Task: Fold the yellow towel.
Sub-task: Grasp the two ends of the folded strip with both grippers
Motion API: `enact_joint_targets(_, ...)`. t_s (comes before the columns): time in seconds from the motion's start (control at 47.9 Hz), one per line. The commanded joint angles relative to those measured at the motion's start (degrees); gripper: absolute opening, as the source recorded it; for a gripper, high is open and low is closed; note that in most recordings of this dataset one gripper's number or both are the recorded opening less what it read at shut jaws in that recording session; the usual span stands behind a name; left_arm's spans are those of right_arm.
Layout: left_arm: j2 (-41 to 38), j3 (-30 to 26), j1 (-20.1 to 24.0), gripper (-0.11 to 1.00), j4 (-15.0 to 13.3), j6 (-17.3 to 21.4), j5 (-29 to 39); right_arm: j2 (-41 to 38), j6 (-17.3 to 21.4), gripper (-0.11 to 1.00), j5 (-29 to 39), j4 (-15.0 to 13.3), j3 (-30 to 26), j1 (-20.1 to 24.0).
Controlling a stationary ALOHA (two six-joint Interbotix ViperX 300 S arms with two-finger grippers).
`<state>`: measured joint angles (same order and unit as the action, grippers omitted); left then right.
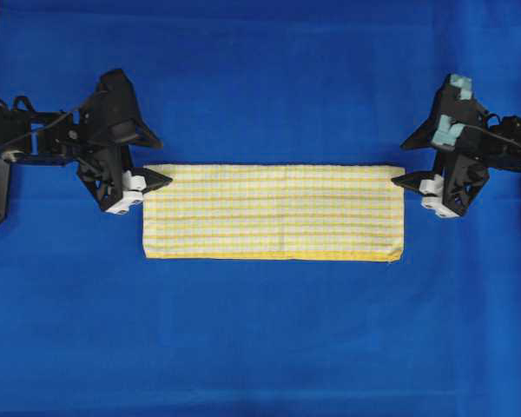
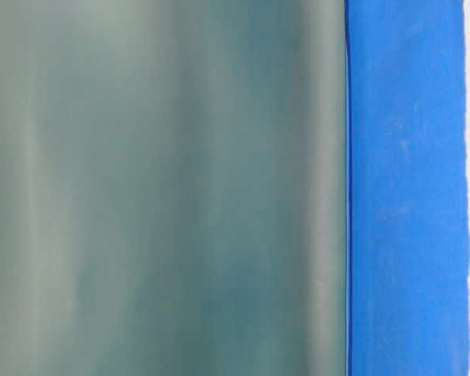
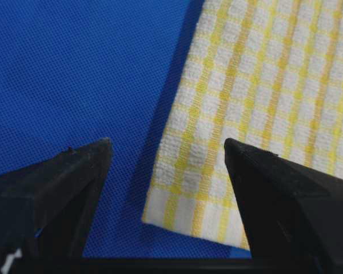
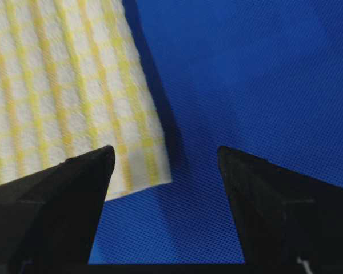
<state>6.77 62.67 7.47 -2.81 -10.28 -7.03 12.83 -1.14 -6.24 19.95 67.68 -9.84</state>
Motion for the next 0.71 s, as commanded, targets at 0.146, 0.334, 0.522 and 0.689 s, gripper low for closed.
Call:
enact_joint_targets(0.146, -2.2, -1.14, 0.35, 0.73, 0.09, 0.0, 2.02, -2.9, -0.44, 0.74, -0.44, -0.09, -2.02, -0.09)
enact_joint_targets(0.334, -2.99, -1.85, 0.62, 0.7, 0.09, 0.0, 5.36, -3.25, -0.88, 0.69, -0.26, -0.62, -2.29, 0.09)
enact_joint_targets(0.522, -3.6, -3.25, 0.62, 0.52, 0.09, -0.09, 10.28, -3.25, -0.88, 0.35, 0.35, -2.37, -2.29, 1.23)
enact_joint_targets(0.689, -4.04, -4.48, 0.62, 0.13, 0.09, 0.18, 14.24, -3.25, -0.88, 0.03, 0.35, -3.08, -2.37, 1.67)
